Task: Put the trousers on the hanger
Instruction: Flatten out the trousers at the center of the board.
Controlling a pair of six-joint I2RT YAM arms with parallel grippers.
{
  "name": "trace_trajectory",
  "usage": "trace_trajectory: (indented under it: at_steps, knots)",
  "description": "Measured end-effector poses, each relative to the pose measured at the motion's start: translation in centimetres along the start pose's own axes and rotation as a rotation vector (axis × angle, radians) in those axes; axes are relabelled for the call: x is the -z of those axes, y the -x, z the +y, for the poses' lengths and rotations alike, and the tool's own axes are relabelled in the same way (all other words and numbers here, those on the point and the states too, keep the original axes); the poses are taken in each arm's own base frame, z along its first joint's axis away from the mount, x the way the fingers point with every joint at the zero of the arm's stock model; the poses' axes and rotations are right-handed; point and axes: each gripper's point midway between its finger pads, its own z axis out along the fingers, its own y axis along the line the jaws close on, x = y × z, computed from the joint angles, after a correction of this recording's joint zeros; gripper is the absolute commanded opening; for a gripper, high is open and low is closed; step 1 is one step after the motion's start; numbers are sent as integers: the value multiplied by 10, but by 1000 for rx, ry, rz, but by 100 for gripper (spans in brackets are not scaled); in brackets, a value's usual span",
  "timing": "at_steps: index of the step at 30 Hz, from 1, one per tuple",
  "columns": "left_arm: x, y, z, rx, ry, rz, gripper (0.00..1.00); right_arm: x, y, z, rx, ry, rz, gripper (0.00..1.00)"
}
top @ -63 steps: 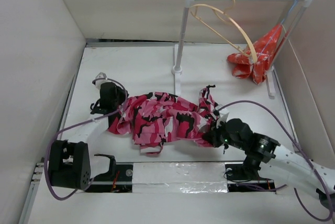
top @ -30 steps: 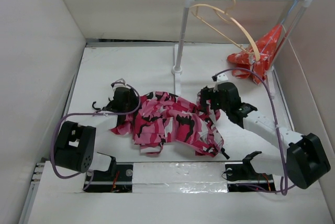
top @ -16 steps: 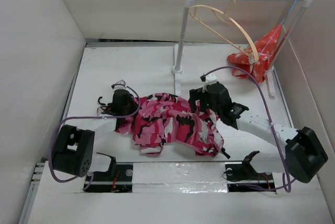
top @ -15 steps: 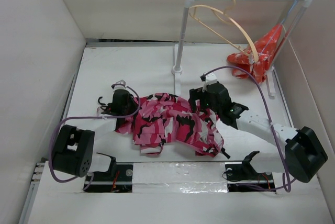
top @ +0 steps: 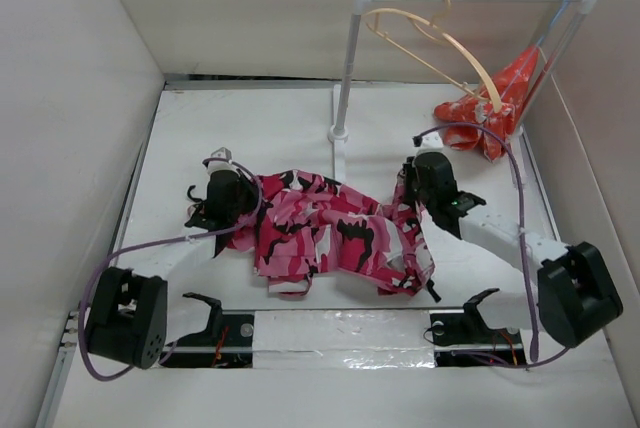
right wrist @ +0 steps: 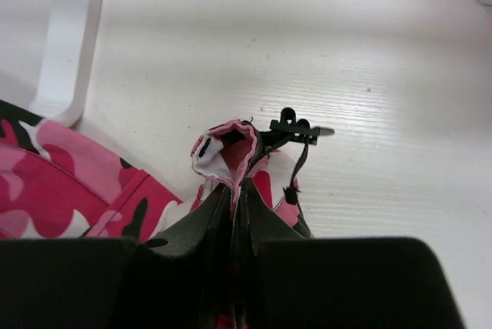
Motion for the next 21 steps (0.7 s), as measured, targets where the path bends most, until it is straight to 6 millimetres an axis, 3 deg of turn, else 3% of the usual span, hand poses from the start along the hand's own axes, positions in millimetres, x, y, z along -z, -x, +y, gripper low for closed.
trace_trajectory:
  at_steps: [5,10,12,13,16,18,21]
  knots:
    - [25,34,-15,64,-34,-124,0,37,41,-32,-89,-45,-146,4]
    - [59,74,-35,137,-98,-268,0,82,82,-110,-241,-209,-346,8]
    - [70,84,-40,153,-119,-302,0,87,80,-143,-294,-296,-372,12]
    - [74,86,-42,158,-128,-311,0,87,75,-158,-322,-335,-370,20]
    - [81,86,-43,160,-139,-308,0,80,50,-197,-405,-436,-331,29]
    - [81,80,-41,155,-137,-286,0,73,36,-215,-453,-475,-306,30]
    - [77,64,-27,151,-99,-255,0,65,22,-226,-505,-477,-263,44]
